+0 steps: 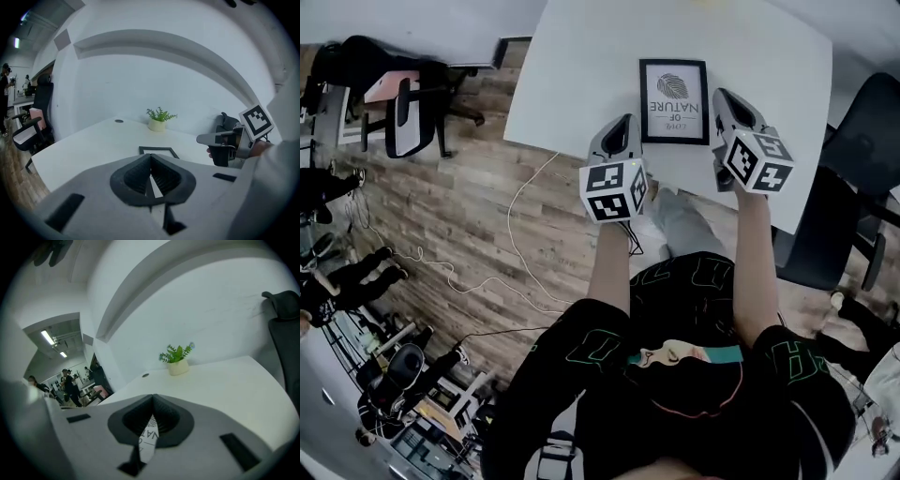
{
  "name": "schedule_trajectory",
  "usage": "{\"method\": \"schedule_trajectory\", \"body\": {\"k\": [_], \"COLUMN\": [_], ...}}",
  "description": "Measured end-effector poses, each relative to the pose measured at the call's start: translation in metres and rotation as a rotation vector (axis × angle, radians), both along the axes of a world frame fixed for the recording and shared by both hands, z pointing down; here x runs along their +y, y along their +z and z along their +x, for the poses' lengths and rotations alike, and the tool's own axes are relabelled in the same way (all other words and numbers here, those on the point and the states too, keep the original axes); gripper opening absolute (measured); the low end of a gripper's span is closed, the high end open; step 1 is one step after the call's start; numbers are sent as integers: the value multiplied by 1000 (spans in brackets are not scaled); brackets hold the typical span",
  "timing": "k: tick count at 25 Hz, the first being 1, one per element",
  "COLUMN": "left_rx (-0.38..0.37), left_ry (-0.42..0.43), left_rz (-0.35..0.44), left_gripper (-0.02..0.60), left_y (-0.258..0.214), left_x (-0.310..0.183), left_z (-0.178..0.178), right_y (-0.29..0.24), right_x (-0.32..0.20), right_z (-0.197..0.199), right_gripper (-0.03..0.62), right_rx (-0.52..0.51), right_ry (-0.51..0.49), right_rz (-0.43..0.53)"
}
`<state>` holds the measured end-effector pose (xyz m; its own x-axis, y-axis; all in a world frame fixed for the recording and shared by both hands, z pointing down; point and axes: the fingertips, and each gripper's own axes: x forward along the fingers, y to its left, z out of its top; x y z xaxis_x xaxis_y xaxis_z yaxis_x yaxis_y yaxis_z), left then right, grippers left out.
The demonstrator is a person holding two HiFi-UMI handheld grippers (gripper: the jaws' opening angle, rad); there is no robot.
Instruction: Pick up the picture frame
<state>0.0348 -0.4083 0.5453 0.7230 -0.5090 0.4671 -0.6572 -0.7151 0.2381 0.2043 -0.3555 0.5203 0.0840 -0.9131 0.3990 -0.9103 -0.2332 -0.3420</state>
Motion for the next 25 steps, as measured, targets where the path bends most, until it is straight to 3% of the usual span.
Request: {"method": "schedule_trajectory", "body": {"k": [6,14,18,25], "left_rx": [-126,-229,-251,-253], "left_ry": [94,150,180,168], "left_rz": [-4,-12,-45,-132], "left_gripper": [3,5,69,111], "left_y": [40,72,83,102], "left_x": [-9,-21,-20,-20], "left_z": [24,39,45,46], "right_y": [39,83,96,112], "right_x": [1,-6,-7,-6], "right_z": [16,15,12,6], "right_gripper": [5,17,65,107], "right_rx": [-26,-2,-9,-34], "right_ry": [58,-20,-43,-81], "right_rz": [-74,-190,-239,-295]}}
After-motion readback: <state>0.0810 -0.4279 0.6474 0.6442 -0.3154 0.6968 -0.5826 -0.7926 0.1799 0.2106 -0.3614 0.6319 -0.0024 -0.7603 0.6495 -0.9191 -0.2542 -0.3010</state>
